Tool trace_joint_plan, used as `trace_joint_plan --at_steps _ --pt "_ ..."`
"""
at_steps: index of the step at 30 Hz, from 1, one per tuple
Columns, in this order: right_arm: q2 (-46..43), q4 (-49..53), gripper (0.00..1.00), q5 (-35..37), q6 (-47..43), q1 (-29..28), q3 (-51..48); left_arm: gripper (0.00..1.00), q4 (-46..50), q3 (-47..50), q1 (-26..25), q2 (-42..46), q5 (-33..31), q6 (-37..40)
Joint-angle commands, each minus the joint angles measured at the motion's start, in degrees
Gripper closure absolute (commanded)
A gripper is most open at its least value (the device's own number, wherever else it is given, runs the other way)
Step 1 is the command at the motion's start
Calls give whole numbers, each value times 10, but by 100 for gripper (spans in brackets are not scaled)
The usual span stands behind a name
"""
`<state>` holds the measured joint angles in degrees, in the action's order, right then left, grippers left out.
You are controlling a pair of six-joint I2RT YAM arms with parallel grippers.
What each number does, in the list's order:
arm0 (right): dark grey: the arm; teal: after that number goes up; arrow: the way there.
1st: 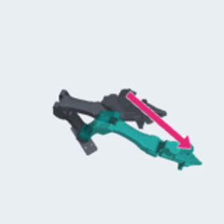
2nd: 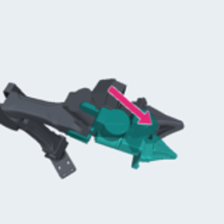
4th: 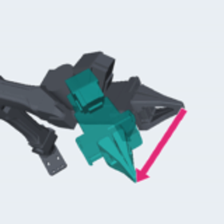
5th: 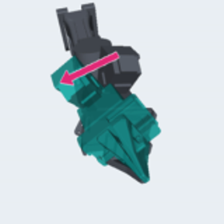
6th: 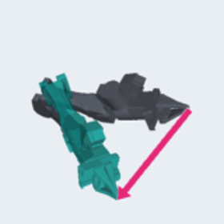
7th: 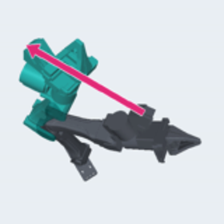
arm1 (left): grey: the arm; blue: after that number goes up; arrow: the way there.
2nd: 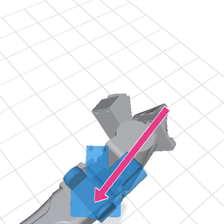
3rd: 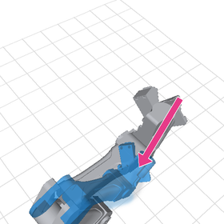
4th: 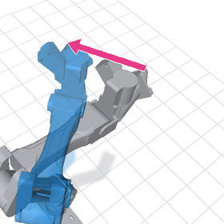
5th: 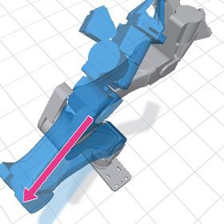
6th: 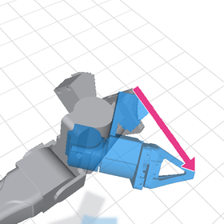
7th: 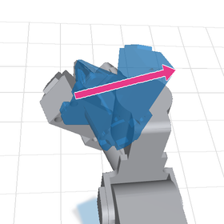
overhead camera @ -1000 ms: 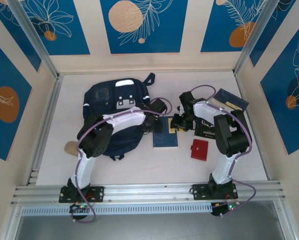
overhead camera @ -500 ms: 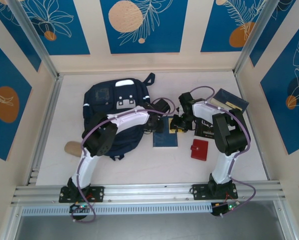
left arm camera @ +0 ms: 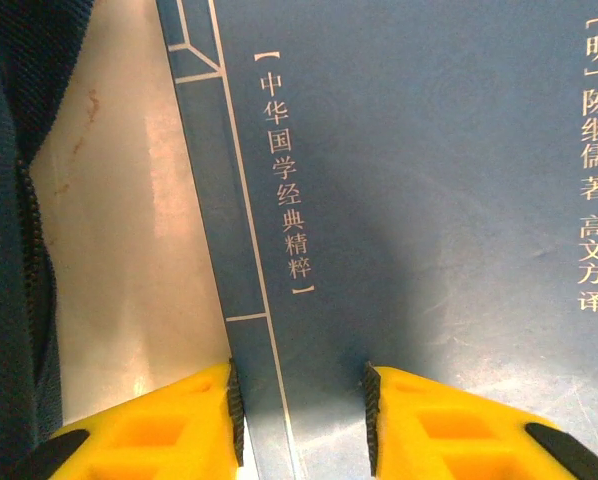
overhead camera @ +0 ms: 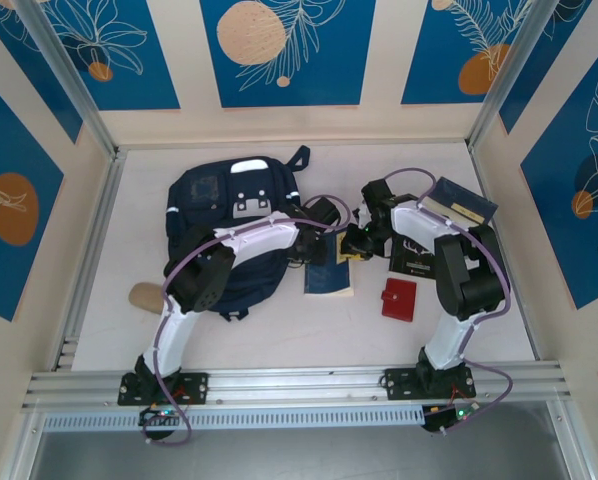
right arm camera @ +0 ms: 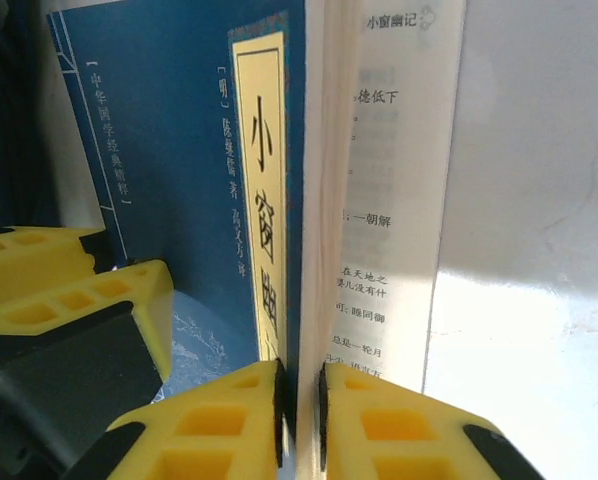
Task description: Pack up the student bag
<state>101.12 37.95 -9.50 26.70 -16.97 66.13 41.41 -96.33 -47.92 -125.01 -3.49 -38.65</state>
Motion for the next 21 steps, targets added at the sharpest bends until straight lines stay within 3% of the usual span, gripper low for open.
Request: trace_joint_plan --at_steps 1,12,21 --pt "-17 -11 87 -21 11 -5 -10 65 12 5 -1 -25 7 5" --pt "-38 -3 93 -1 8 0 -11 62 16 -12 11 14 23 22" --pt "-115 -30 97 -73 -20 38 -12 33 -22 10 65 147 104 44"
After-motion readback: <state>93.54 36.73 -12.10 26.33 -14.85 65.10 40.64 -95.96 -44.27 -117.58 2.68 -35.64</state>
